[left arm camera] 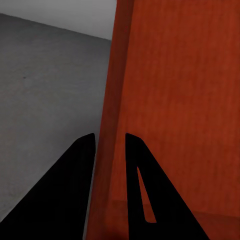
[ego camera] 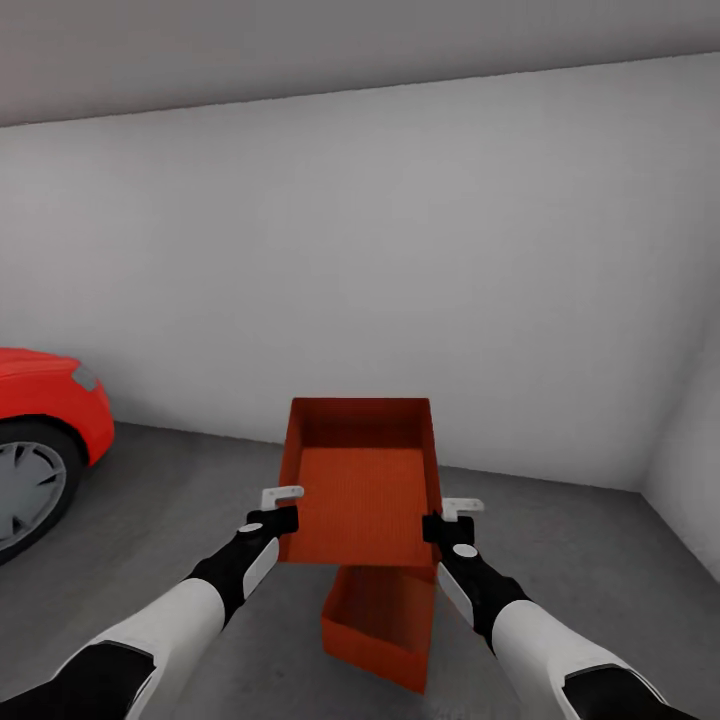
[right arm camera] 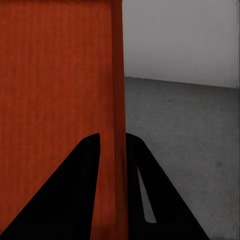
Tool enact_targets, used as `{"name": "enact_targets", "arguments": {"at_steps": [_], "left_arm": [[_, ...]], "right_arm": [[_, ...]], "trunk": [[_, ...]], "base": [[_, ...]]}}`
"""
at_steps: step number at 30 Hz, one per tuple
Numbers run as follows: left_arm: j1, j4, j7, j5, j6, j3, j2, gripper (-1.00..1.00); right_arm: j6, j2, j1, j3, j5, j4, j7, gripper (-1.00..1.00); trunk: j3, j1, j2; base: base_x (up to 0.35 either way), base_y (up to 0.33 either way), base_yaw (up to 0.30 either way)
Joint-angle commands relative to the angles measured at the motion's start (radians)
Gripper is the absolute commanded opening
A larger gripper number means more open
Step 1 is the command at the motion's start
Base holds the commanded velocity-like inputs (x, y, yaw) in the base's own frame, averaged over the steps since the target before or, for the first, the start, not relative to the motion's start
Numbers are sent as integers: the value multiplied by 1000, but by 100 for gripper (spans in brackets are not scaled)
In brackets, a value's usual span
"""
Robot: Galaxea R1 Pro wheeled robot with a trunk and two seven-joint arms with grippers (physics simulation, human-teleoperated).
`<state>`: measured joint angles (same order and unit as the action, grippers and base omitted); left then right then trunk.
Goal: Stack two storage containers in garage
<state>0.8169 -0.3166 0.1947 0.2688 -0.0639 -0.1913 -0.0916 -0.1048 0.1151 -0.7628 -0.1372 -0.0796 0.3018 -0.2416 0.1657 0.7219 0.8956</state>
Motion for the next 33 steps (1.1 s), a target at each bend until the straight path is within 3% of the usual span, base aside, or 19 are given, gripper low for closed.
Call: {"name": "enact_targets", "arguments": {"at_steps": [1, 9, 21, 33], "left_arm": [[-1, 7, 88, -5, -7, -25, 43, -100], [-1, 7, 88, -5, -5, -25, 43, -100], [-1, 7, 89, -6, -5, -28, 42, -100], [-1, 7, 89, -6, -5, -28, 42, -100]], "right_arm": [[-6, -2, -3, 67, -3, 0, -55, -100], [-6, -2, -3, 67, -1, 0, -55, -100], [-4, -2, -3, 67, 0, 0, -54, -100], [-4, 0, -3, 66, -9, 0, -55, -100]], "trunk": [[1, 0, 1], [1, 0, 1], [1, 0, 1], [1, 0, 1]], "base": [[0, 0, -270], [0, 0, -238], [2, 3, -12], [55, 129, -73]]}}
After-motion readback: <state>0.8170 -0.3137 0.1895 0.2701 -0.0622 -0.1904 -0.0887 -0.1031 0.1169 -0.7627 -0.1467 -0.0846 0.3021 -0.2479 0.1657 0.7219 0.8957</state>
